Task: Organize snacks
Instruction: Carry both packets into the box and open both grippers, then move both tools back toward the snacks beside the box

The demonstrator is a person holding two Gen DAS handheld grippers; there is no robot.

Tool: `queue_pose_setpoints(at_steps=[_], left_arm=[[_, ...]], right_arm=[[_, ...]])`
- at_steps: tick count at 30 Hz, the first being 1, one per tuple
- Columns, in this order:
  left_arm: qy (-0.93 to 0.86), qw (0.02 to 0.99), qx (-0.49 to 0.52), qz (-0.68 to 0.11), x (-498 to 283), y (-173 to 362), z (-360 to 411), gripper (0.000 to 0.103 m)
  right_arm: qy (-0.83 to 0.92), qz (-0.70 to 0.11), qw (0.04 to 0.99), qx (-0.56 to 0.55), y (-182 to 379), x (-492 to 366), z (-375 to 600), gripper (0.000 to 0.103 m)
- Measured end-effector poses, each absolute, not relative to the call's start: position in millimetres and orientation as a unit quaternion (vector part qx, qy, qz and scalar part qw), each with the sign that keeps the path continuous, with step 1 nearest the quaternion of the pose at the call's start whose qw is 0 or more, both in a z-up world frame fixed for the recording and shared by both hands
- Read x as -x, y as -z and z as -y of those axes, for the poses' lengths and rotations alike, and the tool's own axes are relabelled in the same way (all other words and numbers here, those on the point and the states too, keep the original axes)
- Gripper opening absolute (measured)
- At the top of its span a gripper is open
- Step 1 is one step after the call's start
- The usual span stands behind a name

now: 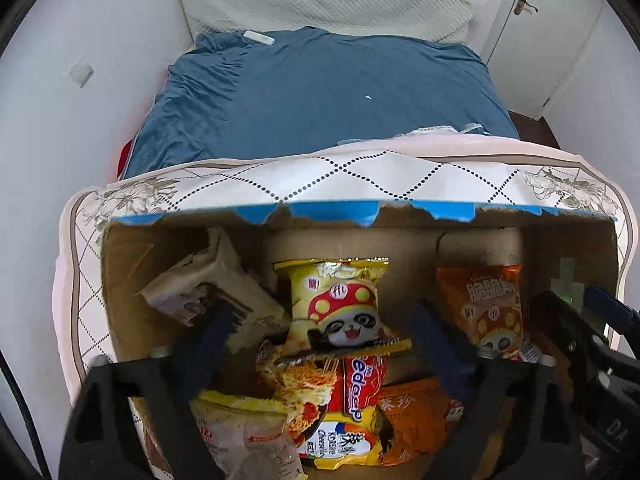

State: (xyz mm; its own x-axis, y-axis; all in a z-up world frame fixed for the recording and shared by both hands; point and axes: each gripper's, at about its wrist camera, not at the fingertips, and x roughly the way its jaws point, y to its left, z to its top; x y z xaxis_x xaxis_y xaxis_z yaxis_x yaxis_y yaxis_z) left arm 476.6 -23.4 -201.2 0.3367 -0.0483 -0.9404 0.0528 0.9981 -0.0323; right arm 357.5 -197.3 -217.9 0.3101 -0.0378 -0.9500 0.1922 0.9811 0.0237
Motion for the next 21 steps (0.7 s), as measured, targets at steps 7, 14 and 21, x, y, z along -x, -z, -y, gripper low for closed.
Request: queue_pose_setpoints(at_steps=[7, 14, 21], left_arm=[[0.033, 0.835, 0.005, -0.550, -444.5, 184.1, 20.8, 0.096], [0.032, 0.858, 0.002, -0.513, -393.2, 163.6, 22.5, 0.096], [0.021, 0.873, 0.004, -0.487, -340.1, 144.7, 17.3, 0.096]], right_arm=[[0.069, -0.568, 0.819, -0.039, 196.0, -321.8, 193.3, 0.097], [0.070, -0.553, 0.830, -0.009, 178.0, -269.9, 188.1, 0.099], [0.068, -0.535, 0.842, 0.009, 162.6, -222.2, 184.0, 0.099]])
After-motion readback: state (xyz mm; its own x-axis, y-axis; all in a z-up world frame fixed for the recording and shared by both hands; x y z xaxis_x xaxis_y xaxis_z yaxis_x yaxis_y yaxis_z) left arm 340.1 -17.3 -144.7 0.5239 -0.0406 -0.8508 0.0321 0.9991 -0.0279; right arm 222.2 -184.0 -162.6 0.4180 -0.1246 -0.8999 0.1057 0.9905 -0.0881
